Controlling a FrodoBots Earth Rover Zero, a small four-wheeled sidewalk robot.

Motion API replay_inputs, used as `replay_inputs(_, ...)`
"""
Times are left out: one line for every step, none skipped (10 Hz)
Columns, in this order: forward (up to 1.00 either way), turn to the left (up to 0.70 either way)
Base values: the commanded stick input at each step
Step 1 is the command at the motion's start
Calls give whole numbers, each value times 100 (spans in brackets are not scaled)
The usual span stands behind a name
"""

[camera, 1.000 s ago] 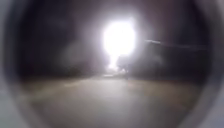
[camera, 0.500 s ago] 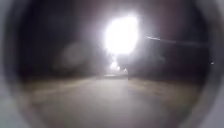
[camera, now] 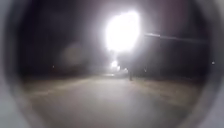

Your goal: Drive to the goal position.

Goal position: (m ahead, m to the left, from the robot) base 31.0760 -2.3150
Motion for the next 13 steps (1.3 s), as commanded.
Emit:
replay_inputs(100,5)
replay_inputs(100,5)
replay_inputs(100,4)
replay_inputs(100,4)
replay_inputs(100,4)
replay_inputs(100,4)
replay_inputs(100,4)
replay_inputs(100,5)
replay_inputs(100,7)
replay_inputs(100,8)
replay_inputs(100,10)
replay_inputs(100,10)
replay_inputs(100,9)
